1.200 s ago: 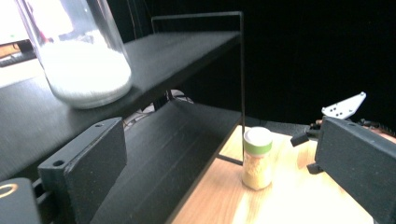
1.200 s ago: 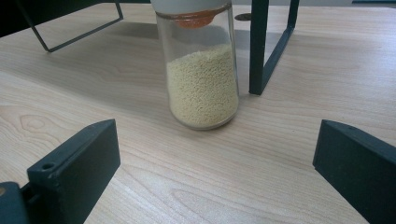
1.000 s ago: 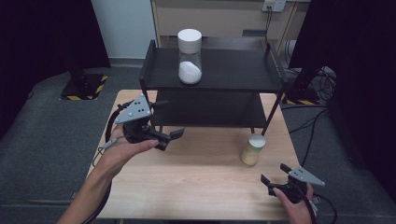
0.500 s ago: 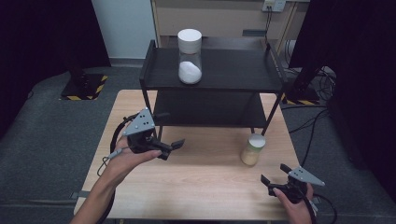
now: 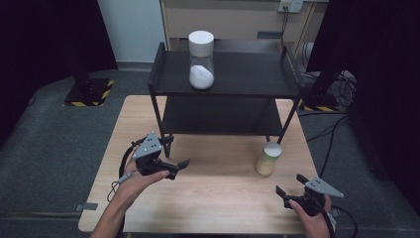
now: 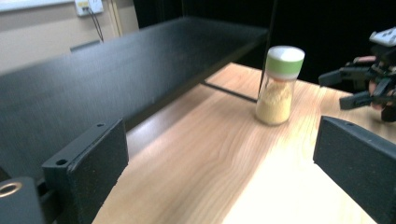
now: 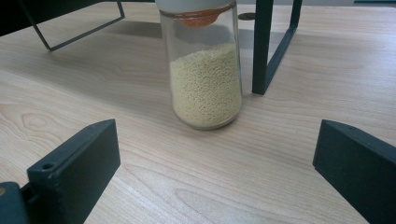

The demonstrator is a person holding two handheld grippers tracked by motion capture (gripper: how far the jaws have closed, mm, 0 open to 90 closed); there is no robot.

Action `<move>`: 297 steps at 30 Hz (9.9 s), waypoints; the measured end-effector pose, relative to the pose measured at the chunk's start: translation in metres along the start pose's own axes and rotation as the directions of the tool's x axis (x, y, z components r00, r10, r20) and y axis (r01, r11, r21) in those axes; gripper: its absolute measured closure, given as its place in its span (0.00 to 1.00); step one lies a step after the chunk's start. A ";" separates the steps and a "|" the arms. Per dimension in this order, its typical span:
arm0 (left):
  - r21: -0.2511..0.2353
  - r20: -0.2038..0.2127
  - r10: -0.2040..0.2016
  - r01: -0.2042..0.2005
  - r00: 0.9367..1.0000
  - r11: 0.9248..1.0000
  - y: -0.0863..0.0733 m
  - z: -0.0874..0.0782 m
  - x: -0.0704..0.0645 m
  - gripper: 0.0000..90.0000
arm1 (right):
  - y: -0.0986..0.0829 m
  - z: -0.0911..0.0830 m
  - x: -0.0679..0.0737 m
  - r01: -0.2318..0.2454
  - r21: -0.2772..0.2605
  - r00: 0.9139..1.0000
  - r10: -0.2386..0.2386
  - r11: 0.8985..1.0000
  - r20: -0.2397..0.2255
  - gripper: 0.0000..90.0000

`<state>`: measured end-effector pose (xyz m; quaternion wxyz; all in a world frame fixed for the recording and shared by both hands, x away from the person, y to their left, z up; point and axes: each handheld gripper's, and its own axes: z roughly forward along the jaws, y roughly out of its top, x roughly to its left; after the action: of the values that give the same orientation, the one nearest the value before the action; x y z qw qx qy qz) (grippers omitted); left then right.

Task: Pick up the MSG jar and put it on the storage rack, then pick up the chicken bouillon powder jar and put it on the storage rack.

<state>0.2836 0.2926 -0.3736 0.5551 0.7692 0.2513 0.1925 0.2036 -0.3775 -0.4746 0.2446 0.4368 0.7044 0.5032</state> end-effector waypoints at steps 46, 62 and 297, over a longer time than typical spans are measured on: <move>-0.006 -0.093 -0.086 0.086 0.992 0.996 -0.078 -0.011 -0.015 0.04 | 0.009 0.008 0.001 0.027 0.000 0.999 -0.027 1.000 -0.032 0.01; 0.015 -0.080 -0.083 0.084 0.993 0.996 -0.079 -0.012 -0.012 0.03 | 0.025 0.012 -0.004 0.062 0.013 0.996 -0.061 0.998 -0.067 0.02; 0.116 -0.047 -0.054 0.060 0.997 0.991 -0.087 -0.006 -0.003 0.04 | 0.388 0.051 0.007 0.183 -0.183 0.931 -0.230 0.966 -0.284 0.38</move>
<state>0.2627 0.3180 -0.4548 0.5084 0.7887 0.2962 0.1782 0.3829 -0.3026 -0.1347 0.2182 0.2578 0.7349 0.5882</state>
